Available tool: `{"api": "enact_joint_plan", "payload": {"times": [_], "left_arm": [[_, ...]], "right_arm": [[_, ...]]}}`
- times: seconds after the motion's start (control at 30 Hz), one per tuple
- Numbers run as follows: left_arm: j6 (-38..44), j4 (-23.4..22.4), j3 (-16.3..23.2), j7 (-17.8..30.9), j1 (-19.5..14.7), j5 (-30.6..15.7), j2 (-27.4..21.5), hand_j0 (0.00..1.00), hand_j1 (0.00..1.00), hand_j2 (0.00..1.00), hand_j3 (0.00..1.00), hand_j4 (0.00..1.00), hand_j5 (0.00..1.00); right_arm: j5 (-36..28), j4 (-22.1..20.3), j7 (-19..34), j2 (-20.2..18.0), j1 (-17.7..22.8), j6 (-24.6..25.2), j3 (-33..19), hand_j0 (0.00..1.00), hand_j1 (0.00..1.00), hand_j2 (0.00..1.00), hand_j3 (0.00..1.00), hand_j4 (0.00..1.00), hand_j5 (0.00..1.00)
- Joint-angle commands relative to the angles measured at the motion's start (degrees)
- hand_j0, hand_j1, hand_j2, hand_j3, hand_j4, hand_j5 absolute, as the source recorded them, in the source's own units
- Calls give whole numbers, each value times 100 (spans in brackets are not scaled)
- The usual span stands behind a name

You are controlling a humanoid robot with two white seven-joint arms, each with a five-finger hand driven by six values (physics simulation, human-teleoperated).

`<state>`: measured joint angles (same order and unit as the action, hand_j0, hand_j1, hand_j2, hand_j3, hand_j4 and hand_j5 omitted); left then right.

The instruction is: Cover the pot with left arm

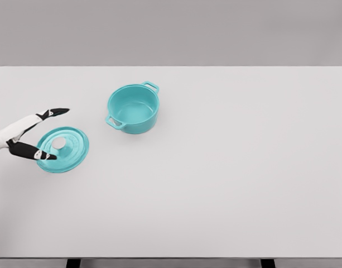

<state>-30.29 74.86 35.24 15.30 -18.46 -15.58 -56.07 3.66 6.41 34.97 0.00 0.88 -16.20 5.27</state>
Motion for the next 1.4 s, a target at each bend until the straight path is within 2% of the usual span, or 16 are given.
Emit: {"api": "enact_joint_plan", "payload": {"times": [0.0, 0.33, 0.47, 0.5, 0.53, 0.57, 0.87, 0.93, 1.2, 1.23, 1.27, 1.37], "left_arm": [[5, -218, 0, -1, 0, -15, 52, 100, 100, 100, 100, 100, 100], [5, -420, 9, 8, -18, 20, 255, 100, 100, 100, 100, 100, 100], [5, -675, 18, 17, -18, 38, 413, 100, 100, 100, 100, 100, 100], [5, -666, 18, 26, -18, 38, 404, 100, 100, 100, 100, 100, 100], [5, -657, 18, 87, -18, 38, 404, 94, 94, 94, 94, 94, 94], [5, -640, 18, 271, -18, 38, 395, 93, 93, 93, 93, 93, 93], [-4, -613, 18, 360, -18, 29, 378, 93, 93, 93, 93, 93, 93], [5, -631, 26, 377, -9, 38, 351, 83, 83, 83, 83, 83, 83], [23, -701, 299, 360, 0, 38, 386, 64, 64, 64, 64, 64, 64], [14, -693, 299, 360, 0, 38, 386, 60, 60, 60, 60, 60, 60], [14, -675, 308, 342, 9, 29, 404, 46, 46, 46, 46, 46, 46], [14, -666, 308, 351, 26, 29, 413, 40, 40, 40, 40, 40, 40]], "right_arm": [[12, 0, 3, 0, 0, -6, 0, 100, 100, 100, 100, 100, 100], [12, 0, 3, 0, 0, -6, 0, 100, 100, 100, 100, 100, 100], [4, 0, 3, 0, 0, -6, 0, 100, 100, 100, 100, 100, 100], [12, 0, 3, 0, 0, -6, 0, 100, 100, 100, 100, 100, 100], [4, 0, 3, 0, 0, -6, 0, 100, 100, 100, 100, 100, 100], [12, 0, 3, 0, -9, -6, 0, 100, 100, 100, 100, 100, 100], [4, 0, 3, 0, 0, -6, 0, 100, 100, 100, 100, 100, 100], [4, 0, 3, 0, 0, -6, 0, 100, 100, 100, 100, 100, 100], [4, 0, 3, 0, 0, -6, 0, 100, 100, 100, 100, 100, 100], [12, 0, 3, 0, 0, -6, 0, 100, 100, 100, 100, 100, 100], [4, 0, 3, 0, -9, -6, 0, 100, 100, 100, 100, 100, 100], [12, 0, 3, 0, 0, -6, 0, 100, 100, 100, 100, 100, 100]]}}
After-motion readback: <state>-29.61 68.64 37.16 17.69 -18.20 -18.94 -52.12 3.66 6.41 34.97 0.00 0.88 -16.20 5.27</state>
